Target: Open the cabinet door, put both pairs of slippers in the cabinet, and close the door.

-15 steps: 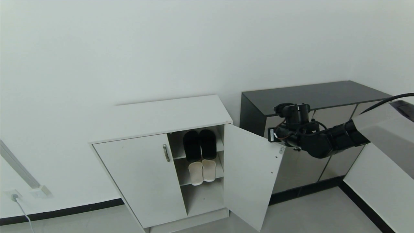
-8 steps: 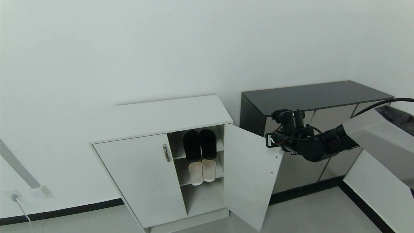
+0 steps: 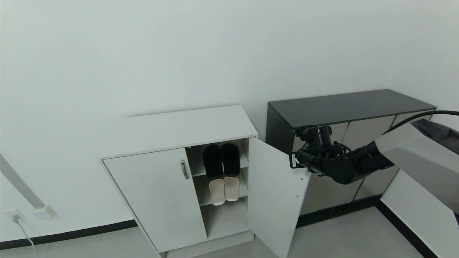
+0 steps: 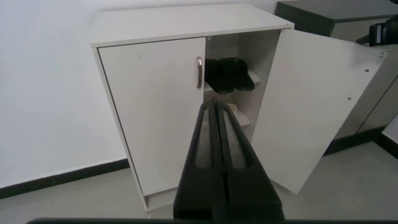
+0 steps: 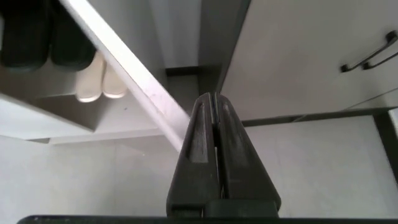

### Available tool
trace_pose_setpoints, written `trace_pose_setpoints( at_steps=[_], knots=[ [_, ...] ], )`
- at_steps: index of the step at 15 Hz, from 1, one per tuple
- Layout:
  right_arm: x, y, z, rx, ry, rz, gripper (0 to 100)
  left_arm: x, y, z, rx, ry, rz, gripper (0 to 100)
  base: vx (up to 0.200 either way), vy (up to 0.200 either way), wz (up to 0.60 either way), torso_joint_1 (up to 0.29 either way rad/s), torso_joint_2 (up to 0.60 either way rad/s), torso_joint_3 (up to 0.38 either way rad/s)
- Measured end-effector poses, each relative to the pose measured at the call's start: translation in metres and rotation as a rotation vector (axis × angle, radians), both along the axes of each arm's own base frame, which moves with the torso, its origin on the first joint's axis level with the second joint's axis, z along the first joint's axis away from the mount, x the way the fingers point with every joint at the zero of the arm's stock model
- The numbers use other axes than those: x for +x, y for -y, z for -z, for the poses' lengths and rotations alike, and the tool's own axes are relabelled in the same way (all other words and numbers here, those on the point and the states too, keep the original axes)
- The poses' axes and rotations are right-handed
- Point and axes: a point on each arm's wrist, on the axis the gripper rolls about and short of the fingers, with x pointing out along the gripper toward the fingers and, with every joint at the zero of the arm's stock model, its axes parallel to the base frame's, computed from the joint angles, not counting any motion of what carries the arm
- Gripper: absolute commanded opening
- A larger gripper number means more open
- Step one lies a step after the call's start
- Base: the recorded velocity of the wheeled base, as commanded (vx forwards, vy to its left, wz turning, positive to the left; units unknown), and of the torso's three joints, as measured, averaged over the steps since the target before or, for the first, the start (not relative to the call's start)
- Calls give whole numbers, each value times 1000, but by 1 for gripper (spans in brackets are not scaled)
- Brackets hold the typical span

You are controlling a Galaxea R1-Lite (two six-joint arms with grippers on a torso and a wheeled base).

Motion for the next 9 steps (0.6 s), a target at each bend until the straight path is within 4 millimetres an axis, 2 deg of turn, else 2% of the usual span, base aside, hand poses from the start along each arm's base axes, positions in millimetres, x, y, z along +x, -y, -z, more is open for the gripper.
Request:
trace_pose_setpoints(
  at_steps=[2,5,9],
  knots=[
    [-11,-10,0,-2,-10,-30,0,0,0,0,0,0,0,0,0,0,0,0,0,0],
    [-37,-36,-2,6,-28,-99,0,0,0,0,0,0,1,0,0,0,0,0,0,0],
    [-82,-71,-9,42,-58,-205,0,0,0,0,0,0,0,0,0,0,0,0,0,0]
  ],
)
